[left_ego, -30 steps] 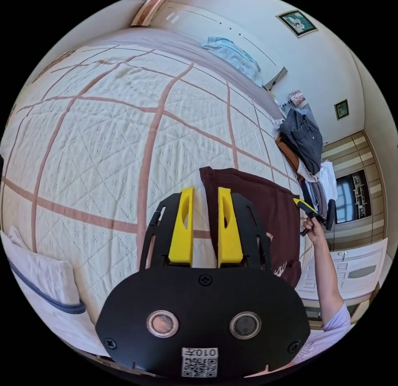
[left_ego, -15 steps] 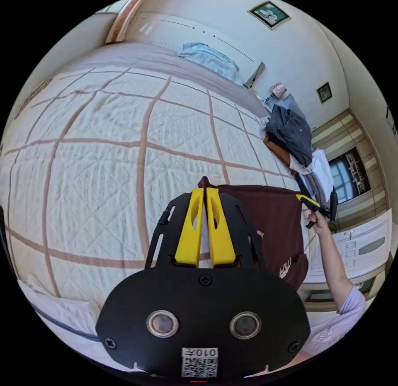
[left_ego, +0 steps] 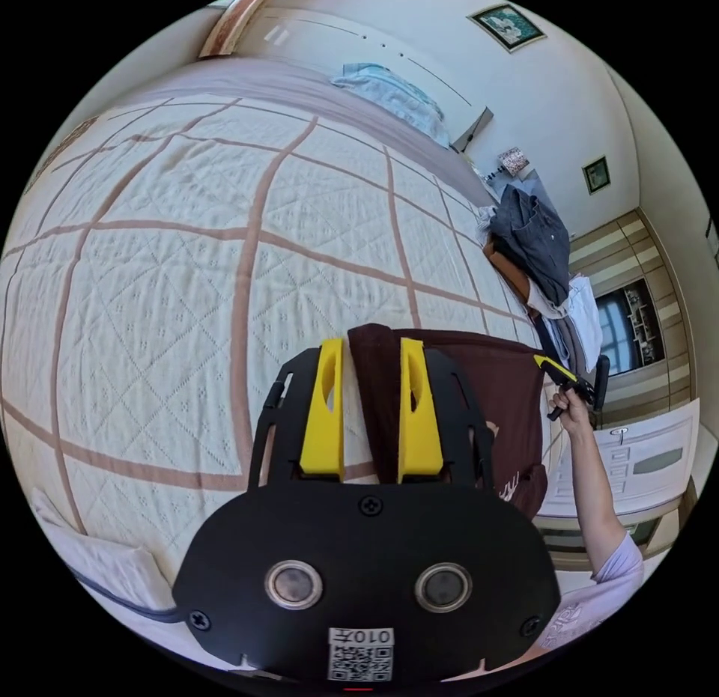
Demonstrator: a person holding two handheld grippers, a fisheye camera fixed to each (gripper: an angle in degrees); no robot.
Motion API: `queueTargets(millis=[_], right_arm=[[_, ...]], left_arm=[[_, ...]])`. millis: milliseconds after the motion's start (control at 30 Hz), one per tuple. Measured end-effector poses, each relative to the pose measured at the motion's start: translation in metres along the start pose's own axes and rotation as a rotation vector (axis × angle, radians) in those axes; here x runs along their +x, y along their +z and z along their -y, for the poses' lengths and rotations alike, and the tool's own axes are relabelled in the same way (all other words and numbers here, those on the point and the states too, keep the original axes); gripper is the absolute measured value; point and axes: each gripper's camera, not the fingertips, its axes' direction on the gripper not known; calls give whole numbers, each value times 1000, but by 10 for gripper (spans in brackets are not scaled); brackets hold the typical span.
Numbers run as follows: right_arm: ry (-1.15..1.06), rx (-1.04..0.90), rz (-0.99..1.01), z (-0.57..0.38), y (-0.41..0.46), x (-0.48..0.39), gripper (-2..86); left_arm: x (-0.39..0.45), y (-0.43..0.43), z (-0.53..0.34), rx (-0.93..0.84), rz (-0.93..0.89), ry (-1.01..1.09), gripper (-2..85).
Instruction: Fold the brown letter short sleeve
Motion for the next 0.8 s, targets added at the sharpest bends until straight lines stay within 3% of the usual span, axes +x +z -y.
queueTargets(millis=[100, 200, 367, 467, 533, 633, 800], right_arm=[[11, -17, 6, -3, 7, 1, 32], [-13, -25, 4, -11, 8, 1, 34], [-185, 127, 41, -42, -39, 5, 35], [-400, 255, 62, -87, -90, -5, 35], [-541, 343, 103, -130, -118, -11, 35], [-706, 335, 219, -203, -130, -12, 36], [-676, 92, 354, -272, -81, 8, 36]], left_arm=[[3, 0, -5, -14, 9, -8, 46], [10, 1, -14, -39, -96, 62, 22], [18, -40, -44, 154, -215, 205, 7], [27, -77, -75, 265, -377, 395, 5], [48, -113, -120, 299, -445, 644, 4], [68, -138, -196, 200, -391, 903, 3], [61, -117, -290, -74, -297, 963, 4]])
